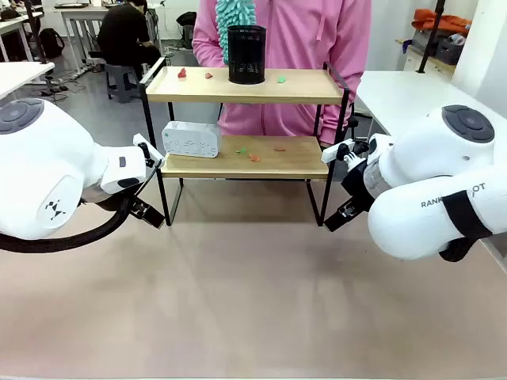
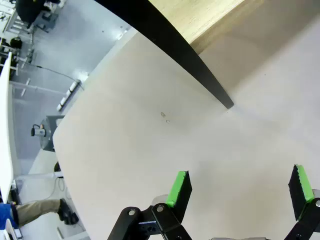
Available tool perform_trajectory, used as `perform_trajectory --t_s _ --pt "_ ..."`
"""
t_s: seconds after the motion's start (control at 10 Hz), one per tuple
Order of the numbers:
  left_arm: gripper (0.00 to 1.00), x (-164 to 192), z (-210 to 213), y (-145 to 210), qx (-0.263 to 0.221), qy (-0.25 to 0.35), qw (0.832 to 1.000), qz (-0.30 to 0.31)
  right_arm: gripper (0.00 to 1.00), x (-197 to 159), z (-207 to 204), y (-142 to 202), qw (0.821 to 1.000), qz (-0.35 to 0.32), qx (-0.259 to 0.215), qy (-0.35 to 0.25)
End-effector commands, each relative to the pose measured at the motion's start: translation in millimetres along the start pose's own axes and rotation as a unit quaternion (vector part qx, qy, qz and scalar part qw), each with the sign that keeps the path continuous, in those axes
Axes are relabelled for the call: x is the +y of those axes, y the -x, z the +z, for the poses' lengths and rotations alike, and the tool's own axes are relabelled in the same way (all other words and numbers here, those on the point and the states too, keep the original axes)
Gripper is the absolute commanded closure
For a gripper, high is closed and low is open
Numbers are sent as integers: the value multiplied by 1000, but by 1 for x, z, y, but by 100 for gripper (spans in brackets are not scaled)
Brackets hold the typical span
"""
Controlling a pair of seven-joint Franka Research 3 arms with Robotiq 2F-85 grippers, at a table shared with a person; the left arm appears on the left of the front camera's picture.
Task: Clean the shelf.
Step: Pick up the Duster from the human.
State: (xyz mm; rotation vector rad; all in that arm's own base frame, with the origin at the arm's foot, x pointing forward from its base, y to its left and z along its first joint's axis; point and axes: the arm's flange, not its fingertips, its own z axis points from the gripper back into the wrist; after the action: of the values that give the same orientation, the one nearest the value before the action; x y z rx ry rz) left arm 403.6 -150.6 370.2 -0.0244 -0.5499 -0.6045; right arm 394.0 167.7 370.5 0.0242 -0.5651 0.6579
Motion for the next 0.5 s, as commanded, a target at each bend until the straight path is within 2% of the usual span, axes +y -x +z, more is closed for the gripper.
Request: perform_trajectory --t_s 0.0,0.4 --pt "0 0 0 0 0 0 1000 0 0 0 0 0 1000 0 0 0" --pt "0 0 0 0 0 0 1000 0 0 0 0 0 1000 0 0 0"
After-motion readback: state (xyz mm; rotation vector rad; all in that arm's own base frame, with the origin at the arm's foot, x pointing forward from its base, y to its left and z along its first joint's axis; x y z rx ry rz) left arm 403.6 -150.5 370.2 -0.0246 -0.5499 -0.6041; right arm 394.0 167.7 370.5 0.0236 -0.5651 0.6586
